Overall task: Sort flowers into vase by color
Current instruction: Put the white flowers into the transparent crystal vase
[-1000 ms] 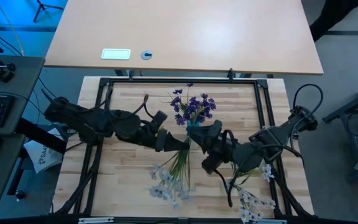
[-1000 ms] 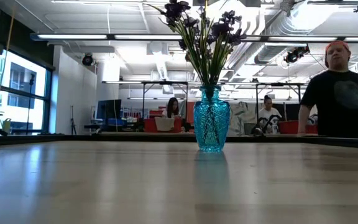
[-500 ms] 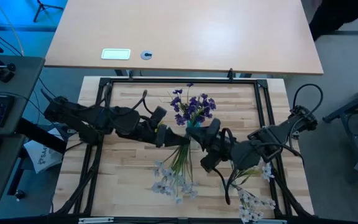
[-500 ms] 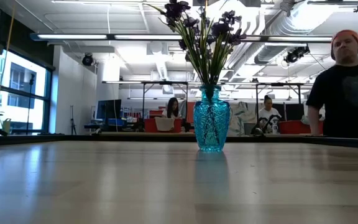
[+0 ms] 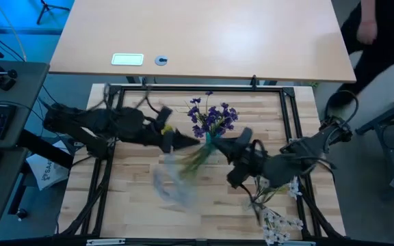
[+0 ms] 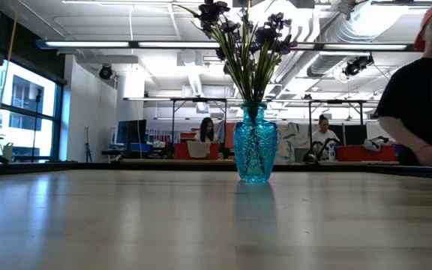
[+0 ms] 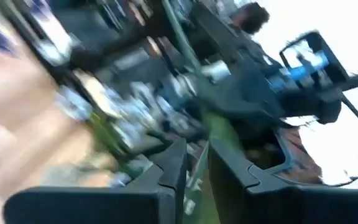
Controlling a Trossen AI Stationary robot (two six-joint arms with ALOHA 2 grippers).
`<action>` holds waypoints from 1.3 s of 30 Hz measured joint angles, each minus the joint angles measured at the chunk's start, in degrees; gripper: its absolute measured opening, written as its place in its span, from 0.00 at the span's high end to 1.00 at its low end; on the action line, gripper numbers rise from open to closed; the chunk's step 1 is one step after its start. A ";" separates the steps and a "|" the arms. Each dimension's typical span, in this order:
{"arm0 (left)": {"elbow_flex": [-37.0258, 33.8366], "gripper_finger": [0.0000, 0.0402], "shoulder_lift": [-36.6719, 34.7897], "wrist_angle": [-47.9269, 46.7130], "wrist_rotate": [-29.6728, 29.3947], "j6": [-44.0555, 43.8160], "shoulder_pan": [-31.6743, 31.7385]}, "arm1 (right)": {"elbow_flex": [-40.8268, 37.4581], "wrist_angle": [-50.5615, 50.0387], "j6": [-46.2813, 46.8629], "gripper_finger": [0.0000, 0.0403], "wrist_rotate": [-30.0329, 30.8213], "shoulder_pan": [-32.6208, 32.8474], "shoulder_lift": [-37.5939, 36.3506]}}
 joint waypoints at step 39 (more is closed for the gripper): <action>-35.26 0.99 -1.82 33.42 -29.74 16.51 -18.45 | -39.26 -37.08 129.46 1.00 21.51 40.36 -31.15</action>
